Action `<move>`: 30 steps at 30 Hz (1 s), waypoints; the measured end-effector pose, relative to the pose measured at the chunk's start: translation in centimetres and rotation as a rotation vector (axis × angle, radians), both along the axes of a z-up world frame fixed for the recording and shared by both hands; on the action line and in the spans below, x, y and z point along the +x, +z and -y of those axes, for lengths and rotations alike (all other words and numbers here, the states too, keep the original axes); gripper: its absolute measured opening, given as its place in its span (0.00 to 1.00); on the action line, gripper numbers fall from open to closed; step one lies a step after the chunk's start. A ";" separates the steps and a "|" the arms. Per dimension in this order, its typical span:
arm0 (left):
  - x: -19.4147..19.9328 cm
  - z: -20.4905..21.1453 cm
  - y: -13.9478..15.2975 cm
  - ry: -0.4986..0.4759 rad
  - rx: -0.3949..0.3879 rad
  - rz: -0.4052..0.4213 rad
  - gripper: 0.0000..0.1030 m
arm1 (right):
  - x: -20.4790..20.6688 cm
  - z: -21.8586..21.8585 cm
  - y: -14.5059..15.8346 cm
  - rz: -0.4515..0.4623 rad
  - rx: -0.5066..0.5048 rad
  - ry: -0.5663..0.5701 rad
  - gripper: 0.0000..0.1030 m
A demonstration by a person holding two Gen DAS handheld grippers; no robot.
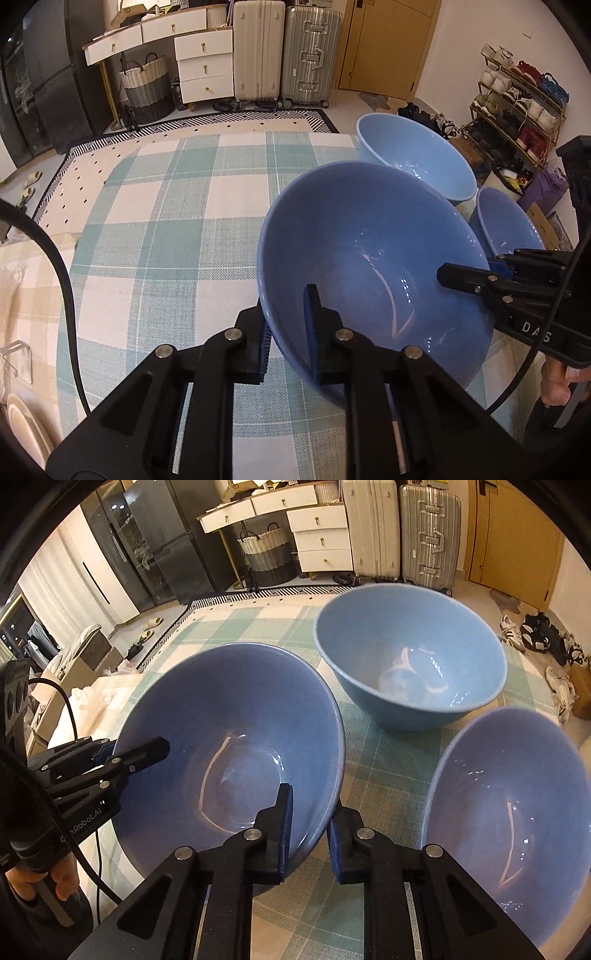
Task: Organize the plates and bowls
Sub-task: 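Lift the blue bowl and carry it over another blue bowl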
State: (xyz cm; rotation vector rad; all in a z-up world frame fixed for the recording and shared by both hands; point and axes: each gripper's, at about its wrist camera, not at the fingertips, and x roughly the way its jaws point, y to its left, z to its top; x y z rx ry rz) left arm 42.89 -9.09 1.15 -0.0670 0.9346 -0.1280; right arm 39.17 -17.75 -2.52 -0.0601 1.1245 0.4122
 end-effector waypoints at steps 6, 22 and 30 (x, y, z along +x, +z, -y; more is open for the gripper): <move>-0.9 0.2 2.2 0.002 0.006 0.028 0.12 | -0.4 0.1 2.0 0.025 0.016 -0.002 0.17; -2.6 6.9 7.9 -0.094 -0.003 0.079 0.12 | -3.1 6.2 8.4 0.122 0.034 -0.088 0.17; -3.1 11.5 9.9 -0.151 -0.005 0.093 0.12 | -4.9 9.5 10.6 0.155 0.026 -0.146 0.17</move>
